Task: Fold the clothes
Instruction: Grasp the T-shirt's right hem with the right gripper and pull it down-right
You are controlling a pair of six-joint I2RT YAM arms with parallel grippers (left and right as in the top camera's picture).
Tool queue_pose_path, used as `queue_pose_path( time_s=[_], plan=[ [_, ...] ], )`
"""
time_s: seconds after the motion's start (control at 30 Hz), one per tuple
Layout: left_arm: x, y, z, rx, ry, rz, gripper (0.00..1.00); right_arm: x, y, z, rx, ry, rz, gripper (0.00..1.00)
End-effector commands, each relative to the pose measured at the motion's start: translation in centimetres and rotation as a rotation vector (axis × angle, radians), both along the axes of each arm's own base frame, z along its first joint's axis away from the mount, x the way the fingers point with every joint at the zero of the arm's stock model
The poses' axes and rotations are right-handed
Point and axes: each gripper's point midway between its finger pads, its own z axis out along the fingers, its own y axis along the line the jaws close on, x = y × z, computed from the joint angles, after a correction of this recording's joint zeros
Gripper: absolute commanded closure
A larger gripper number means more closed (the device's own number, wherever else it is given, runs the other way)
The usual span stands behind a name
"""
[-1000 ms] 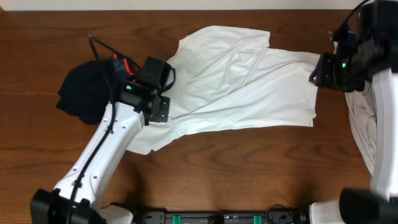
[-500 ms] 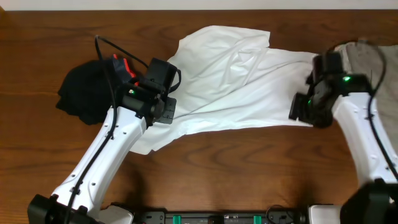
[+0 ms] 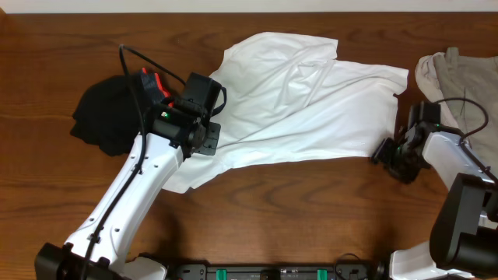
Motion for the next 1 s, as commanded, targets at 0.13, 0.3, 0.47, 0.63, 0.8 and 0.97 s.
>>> queue_pose_path(
  time_s=[0.13, 0.3, 0.47, 0.63, 0.8, 0.97],
  plan=[
    [0.2, -0.1, 0.8, -0.007, -0.021, -0.001, 0.61, 1.2, 1.7, -2.3, 0.126, -0.031, -0.034, 0.44],
    [0.2, -0.1, 0.8, -0.007, -0.021, -0.001, 0.60, 1.5, 1.7, -1.8, 0.132, -0.034, -0.033, 0.96],
    [0.2, -0.1, 0.8, -0.007, -0.021, -0.002, 0.57, 0.3, 1.4, 1.4, 0.140, 0.026, -0.027, 0.99],
    [0.3, -0.1, 0.8, -0.007, -0.023, -0.002, 0.56, -2.1, 0.5, 6.5, 0.059, 0.065, 0.045, 0.99],
    [0.5, -0.2, 0.8, -0.011, -0.032, -0.002, 0.55, -3.8, -2.3, 8.1, -0.119, 0.101, 0.030, 0.90],
    [0.4, -0.2, 0.8, -0.010, -0.029, -0.002, 0.55, -4.3, -2.8, 7.7, -0.147, 0.130, 0.011, 0.36]
  ],
)
